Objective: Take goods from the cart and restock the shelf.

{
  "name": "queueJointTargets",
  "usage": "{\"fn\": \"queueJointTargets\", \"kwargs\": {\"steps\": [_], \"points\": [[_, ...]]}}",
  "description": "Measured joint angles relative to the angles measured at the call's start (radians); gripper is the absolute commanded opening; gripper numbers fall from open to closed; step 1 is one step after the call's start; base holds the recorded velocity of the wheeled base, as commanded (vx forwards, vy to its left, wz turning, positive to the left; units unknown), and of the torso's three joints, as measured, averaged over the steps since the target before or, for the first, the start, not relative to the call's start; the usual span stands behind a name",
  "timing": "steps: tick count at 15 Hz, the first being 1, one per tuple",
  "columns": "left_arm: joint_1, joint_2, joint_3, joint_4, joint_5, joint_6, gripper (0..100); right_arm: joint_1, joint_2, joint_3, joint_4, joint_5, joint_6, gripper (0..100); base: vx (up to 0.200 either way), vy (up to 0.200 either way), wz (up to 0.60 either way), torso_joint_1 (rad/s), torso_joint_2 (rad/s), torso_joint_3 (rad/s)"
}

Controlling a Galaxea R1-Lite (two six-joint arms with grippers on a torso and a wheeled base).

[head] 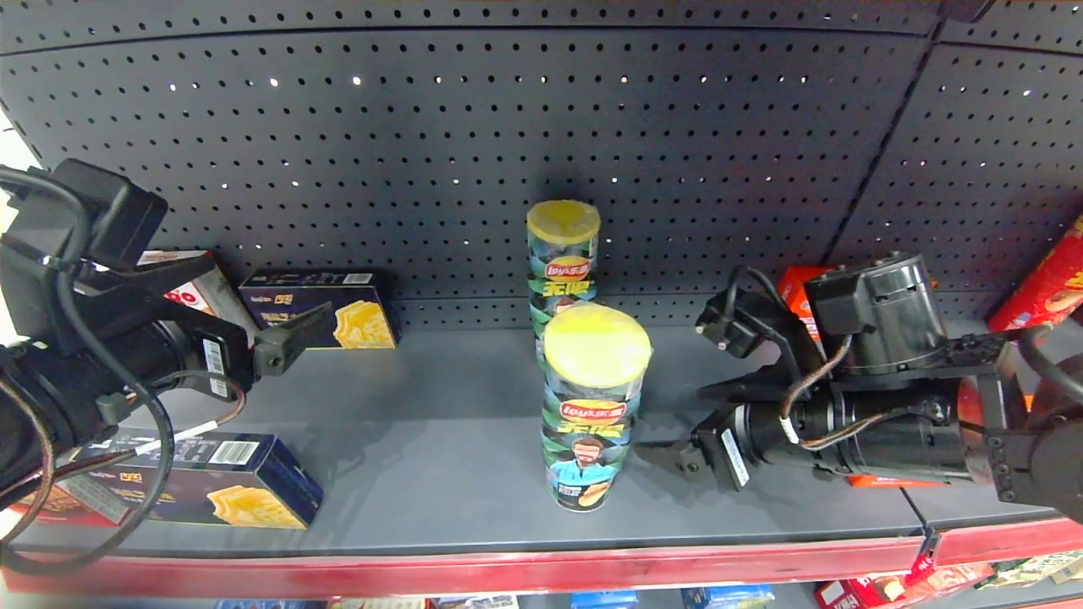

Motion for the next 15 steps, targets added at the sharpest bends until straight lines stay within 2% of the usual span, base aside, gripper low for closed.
{"fn": "queueJointTargets", "kwargs": {"steps": [10, 13, 15], "points": [[0.007, 0.009, 0.004, -0.001, 0.000, 0.000, 100, 0.011, 0.043, -0.027, 0.000, -0.003, 0.001, 100, 0.000, 0.000, 0.00, 0.000, 0.00, 0.000], [0.007, 0.001, 0.012, 0.003, 0.001, -0.001, 100, -0.044, -0.022, -0.013, -0.029, -0.008, 0.003, 100, 0.000, 0.000, 0.00, 0.000, 0.00, 0.000], [0.007, -0.026, 0.011, 0.009, 0.001, -0.001, 100, -0.119, -0.114, 0.006, -0.038, -0.028, 0.003, 100, 0.000, 0.000, 0.00, 0.000, 0.00, 0.000]]}}
